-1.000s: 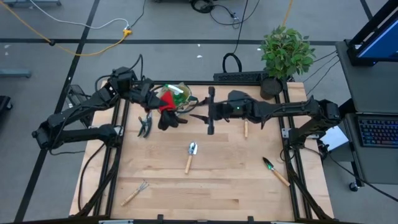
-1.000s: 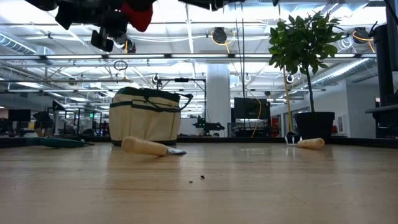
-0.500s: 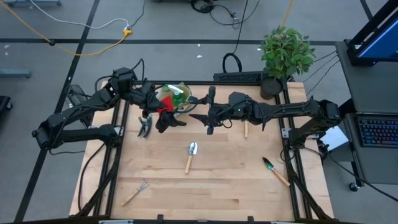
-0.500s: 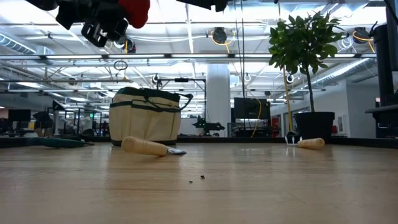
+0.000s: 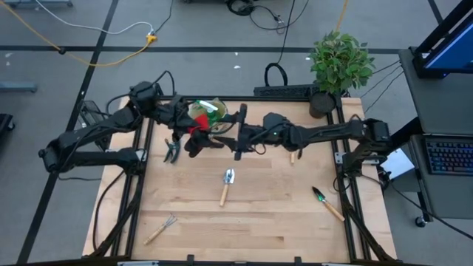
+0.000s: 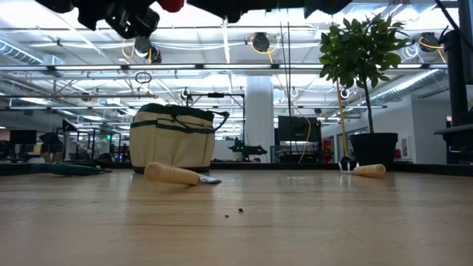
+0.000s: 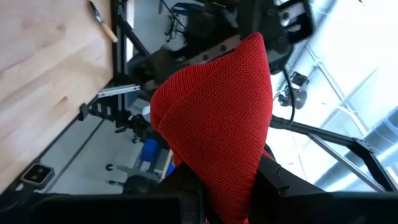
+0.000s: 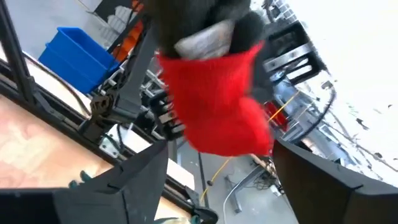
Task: Pick & Place Garden tools in Gardening bag
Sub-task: Put the gardening gloves into the gardening bag
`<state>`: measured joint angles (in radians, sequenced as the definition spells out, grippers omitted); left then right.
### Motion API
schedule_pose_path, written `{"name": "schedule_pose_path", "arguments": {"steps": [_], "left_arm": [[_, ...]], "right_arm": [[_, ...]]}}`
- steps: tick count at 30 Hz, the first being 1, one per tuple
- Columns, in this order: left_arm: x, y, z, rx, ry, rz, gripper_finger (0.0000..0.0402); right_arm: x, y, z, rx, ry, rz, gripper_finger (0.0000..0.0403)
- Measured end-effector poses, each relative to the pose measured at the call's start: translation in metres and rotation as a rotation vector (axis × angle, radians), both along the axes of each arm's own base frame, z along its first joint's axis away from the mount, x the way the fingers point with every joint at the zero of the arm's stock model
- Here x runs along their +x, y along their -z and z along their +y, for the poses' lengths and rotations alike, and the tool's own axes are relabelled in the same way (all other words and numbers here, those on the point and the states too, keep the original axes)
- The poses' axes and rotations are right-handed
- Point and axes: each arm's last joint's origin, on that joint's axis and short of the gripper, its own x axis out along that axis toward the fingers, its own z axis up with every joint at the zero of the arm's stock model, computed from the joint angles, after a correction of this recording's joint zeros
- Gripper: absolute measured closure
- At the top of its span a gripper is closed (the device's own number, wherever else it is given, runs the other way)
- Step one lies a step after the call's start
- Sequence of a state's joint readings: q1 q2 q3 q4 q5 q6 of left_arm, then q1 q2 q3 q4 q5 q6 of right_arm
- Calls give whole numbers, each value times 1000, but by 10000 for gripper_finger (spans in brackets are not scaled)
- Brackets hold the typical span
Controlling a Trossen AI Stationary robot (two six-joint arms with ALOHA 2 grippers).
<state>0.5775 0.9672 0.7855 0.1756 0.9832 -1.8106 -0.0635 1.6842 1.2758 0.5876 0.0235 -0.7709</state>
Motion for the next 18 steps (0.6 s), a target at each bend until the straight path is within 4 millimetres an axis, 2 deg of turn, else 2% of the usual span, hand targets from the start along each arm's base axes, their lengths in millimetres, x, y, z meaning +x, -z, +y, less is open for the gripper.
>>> {"name": "schedule_pose_path", "arguments": {"steps": [4,10,18], "left_arm": [[13,6,-2,-14,23,16,337],[24,14,-1,-4,43,25,337],[31,19,5,19,57,18,337]], "right_arm": [[13,6,-1,37,-4,-29,105],[16,5,0,59,-8,-53,93],[16,6,3,179,-25,-57,118]]}}
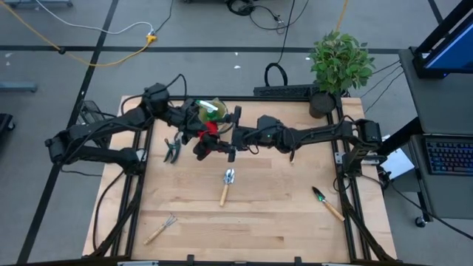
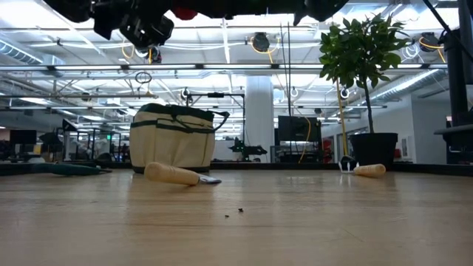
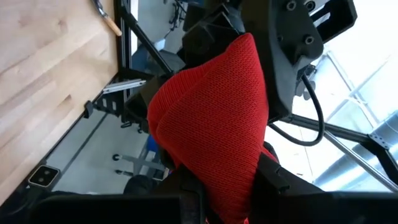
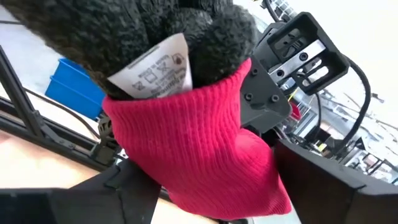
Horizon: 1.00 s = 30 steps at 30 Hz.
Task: Pick & Place Garden tools in Gardening bag
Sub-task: Put the gardening gloves into the gardening bag
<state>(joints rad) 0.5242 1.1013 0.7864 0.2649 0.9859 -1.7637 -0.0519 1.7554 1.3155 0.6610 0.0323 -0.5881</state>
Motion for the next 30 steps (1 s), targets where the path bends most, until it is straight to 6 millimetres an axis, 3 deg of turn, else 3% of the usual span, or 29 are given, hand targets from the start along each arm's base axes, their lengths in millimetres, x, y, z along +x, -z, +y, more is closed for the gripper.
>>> {"name": "schedule_pose_path", "arguments": {"steps": [10,27,30], "left_arm": [[-6,2,13,37,-21,-13,337],[-7,2,16,85,-44,-34,337],[-8,1,18,126,-51,-67,305]], "right_arm": [[0,2,5,56,59,16,188],[0,5,5,302,32,28,367],[0,5,5,327,39,34,373]]}}
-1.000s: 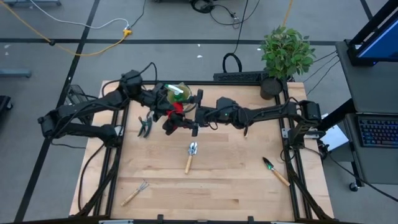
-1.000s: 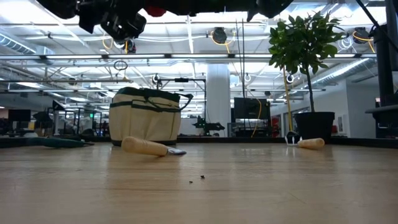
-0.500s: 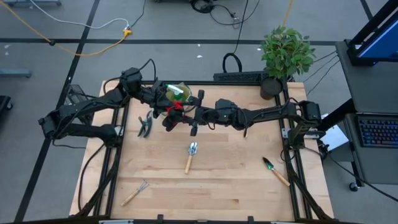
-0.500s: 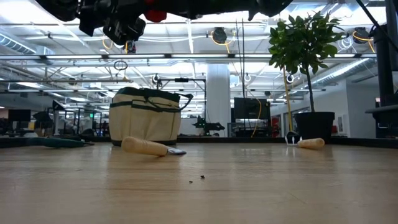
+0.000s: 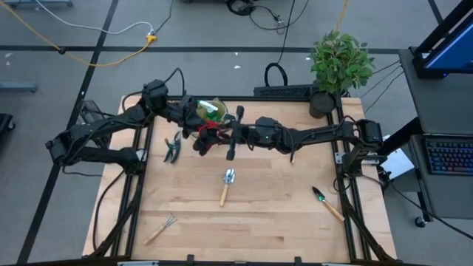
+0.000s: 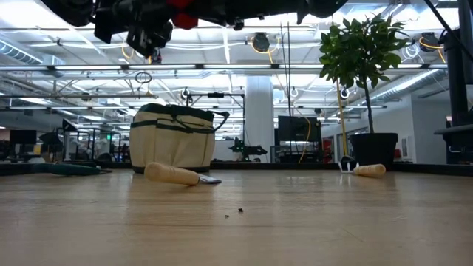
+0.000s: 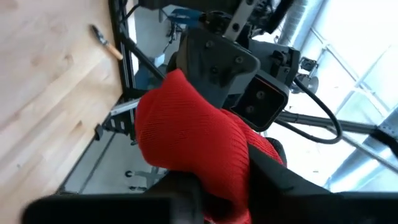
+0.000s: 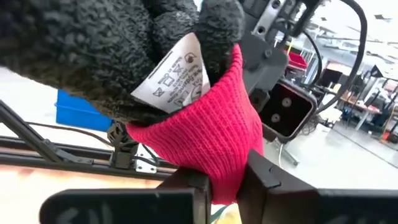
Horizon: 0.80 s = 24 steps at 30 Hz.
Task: Pick & Place Garden tools in Gardening bag
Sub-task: Put the gardening gloves into the gardening bag
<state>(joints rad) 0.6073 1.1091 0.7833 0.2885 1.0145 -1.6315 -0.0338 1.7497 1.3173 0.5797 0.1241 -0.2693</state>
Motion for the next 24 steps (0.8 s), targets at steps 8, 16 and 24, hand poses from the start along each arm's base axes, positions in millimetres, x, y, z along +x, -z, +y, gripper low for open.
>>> {"name": "schedule_pose_path", "arguments": {"steps": [8,16,24], "left_arm": [[-5,-5,8,172,-32,-107,161],[-20,-6,22,358,42,-197,103],[-37,-7,42,548,-65,-252,90]], "right_arm": [[0,2,-2,34,59,23,374],[0,5,-4,104,63,34,375],[0,8,-6,209,35,36,375]]}}
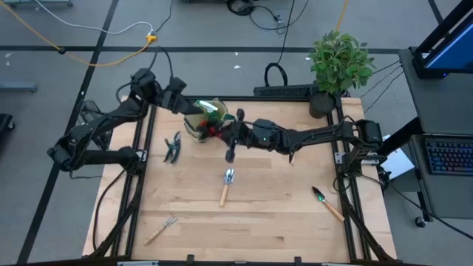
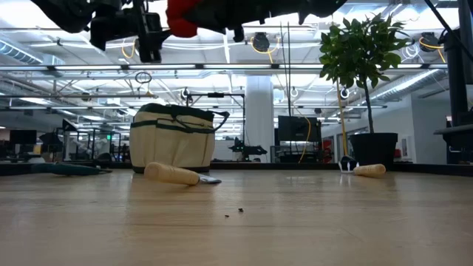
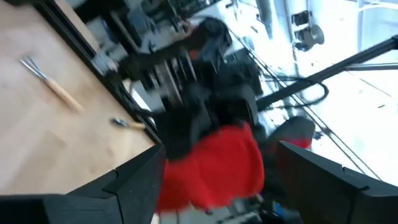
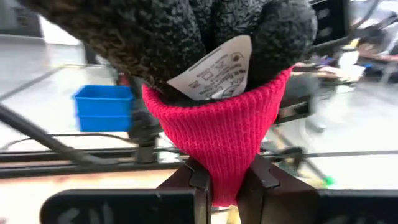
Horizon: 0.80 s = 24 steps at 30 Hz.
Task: Pick & Place Garden tools in Gardening bag
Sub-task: Put the gardening gloves into the gardening bag
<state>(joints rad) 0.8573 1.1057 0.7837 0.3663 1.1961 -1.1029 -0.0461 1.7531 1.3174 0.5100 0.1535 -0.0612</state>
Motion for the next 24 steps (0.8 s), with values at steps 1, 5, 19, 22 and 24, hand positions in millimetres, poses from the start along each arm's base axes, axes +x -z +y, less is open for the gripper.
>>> {"name": "schedule_pose_path", "arguments": {"steps": [1,5,19,22,24], "left_arm": [[-2,0,2,16,-13,-5,90],[-12,0,12,92,-67,-28,89],[-51,0,42,415,-281,-82,85],[-57,-1,44,444,-309,-83,89],[-60,-3,43,469,-317,-89,92]], "right_arm": [[0,0,0,18,-4,-3,375],[0,-1,-3,98,-19,-28,375],[-3,-5,-43,306,96,-163,375],[6,0,-56,349,118,-188,375],[15,0,-62,364,121,-193,375]]}}
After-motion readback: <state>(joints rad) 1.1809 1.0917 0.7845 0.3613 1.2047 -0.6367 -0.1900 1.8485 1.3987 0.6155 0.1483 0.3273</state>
